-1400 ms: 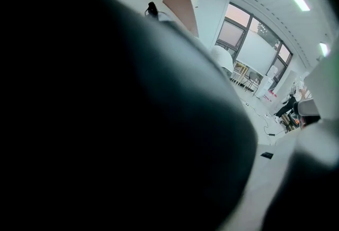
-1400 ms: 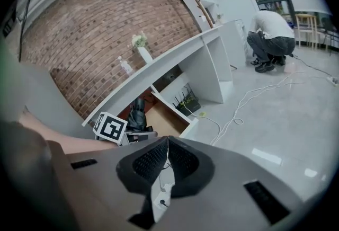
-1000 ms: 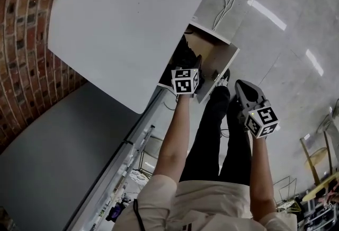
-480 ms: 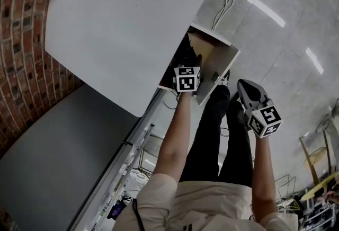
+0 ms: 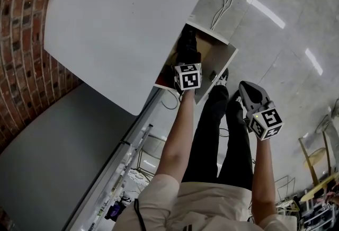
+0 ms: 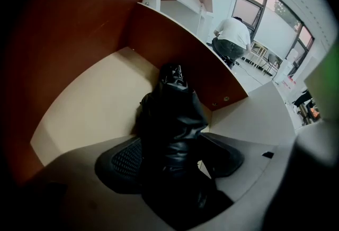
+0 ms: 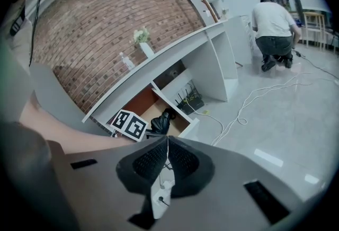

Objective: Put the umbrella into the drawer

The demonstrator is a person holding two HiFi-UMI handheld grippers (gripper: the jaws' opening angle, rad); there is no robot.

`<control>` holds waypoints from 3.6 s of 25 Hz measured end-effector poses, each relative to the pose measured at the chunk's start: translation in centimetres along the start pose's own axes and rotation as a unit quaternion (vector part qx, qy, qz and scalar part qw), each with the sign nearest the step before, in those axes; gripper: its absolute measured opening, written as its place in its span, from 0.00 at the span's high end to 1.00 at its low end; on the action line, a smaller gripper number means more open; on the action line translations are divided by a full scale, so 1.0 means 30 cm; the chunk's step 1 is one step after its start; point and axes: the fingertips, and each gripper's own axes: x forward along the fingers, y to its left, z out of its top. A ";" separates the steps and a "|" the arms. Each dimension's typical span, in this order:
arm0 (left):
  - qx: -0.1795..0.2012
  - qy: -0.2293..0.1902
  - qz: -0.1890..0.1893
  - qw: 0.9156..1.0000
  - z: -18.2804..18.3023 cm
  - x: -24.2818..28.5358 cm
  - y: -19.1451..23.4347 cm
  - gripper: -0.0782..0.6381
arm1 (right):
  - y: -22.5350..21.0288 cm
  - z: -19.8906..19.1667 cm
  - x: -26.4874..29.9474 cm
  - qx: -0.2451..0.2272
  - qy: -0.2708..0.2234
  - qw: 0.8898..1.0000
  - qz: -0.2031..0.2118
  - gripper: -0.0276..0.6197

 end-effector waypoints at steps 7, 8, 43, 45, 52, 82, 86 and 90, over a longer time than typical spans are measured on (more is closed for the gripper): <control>0.007 -0.008 0.004 1.000 0.009 -0.024 -0.005 0.47 | -0.002 -0.026 -0.018 0.012 -0.012 1.000 -0.001 0.85; 0.009 -0.011 0.003 1.000 0.013 -0.030 -0.008 0.47 | 0.003 -0.023 -0.017 0.011 -0.014 1.000 0.000 0.85; -0.125 -0.206 0.022 0.970 -0.020 -1.458 -0.209 0.47 | 0.606 0.279 -0.686 -0.060 -0.063 0.996 0.020 0.85; -0.116 -0.214 0.024 0.970 -0.016 -1.502 -0.235 0.47 | 0.642 0.299 -0.725 -0.075 -0.065 0.995 0.026 0.85; -0.119 -0.236 0.020 0.964 -0.064 -1.614 -0.308 0.47 | 0.702 0.283 -0.792 -0.127 -0.068 0.989 0.035 0.85; -0.140 -0.298 -0.021 0.944 -0.118 -1.757 -0.319 0.84 | 0.823 0.220 -0.811 -0.164 -0.082 0.981 0.059 0.85; -0.142 -0.289 -0.032 0.946 -0.124 -1.747 -0.342 0.88 | 0.812 0.211 -0.816 -0.158 -0.080 0.982 0.062 0.85; -0.134 -0.289 -0.036 0.947 -0.119 -1.752 -0.354 0.88 | 0.810 0.216 -0.816 -0.158 -0.081 0.982 0.062 0.85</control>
